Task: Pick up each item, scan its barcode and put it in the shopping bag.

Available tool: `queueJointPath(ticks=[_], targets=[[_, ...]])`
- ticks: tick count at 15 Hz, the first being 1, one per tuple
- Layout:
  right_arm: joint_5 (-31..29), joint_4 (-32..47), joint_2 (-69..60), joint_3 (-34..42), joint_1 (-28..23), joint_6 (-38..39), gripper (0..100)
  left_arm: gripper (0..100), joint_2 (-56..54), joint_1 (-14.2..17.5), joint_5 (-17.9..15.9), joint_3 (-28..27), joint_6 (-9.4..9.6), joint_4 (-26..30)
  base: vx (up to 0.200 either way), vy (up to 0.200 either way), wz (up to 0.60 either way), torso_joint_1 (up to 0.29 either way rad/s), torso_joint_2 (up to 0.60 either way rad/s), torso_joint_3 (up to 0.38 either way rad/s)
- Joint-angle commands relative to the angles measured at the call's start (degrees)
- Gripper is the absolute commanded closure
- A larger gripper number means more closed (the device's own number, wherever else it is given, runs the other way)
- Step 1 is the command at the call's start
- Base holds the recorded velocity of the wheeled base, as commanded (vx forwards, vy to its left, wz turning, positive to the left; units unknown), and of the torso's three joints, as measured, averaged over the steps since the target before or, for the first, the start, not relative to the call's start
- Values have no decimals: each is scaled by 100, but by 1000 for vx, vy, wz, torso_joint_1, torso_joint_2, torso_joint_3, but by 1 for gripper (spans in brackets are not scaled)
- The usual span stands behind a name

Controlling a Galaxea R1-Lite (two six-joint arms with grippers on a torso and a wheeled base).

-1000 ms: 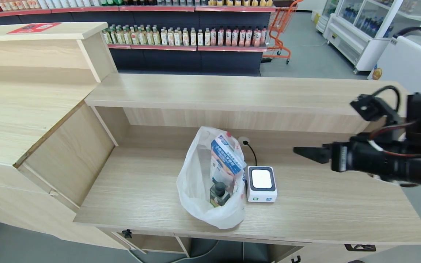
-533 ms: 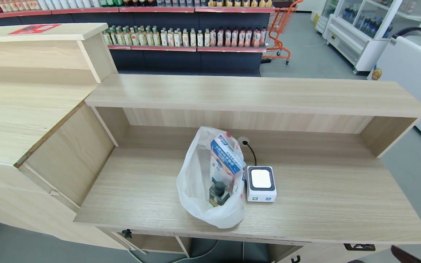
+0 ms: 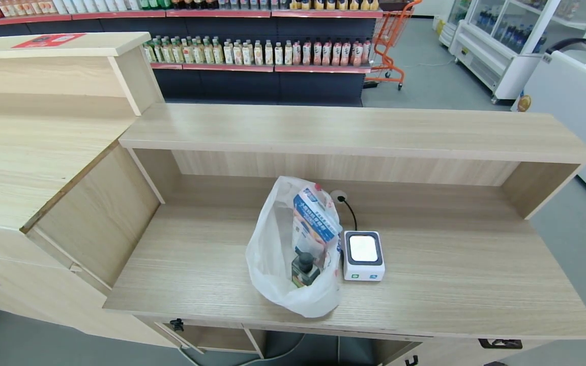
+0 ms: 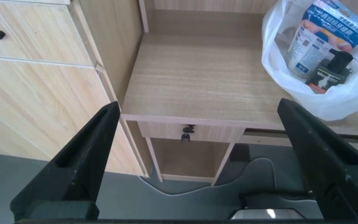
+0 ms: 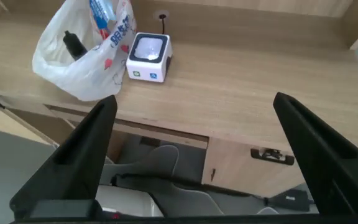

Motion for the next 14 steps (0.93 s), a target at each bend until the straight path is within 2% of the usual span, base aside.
queueJointPath(ticks=[1, 8, 14], targets=[[2, -4, -212, 11, -2, -13, 0, 0, -2, 1, 0, 0, -1, -1, 0, 0, 0, 0, 0, 0], [2, -22, -212, 11, -2, -48, 0, 0, -2, 1, 0, 0, -1, -1, 0, 0, 0, 0, 0, 0], [-42, -39, -212, 11, -2, -101, 0, 0, -2, 1, -9, 0, 35, -1, 0, -200, 0, 9, 3, 2]])
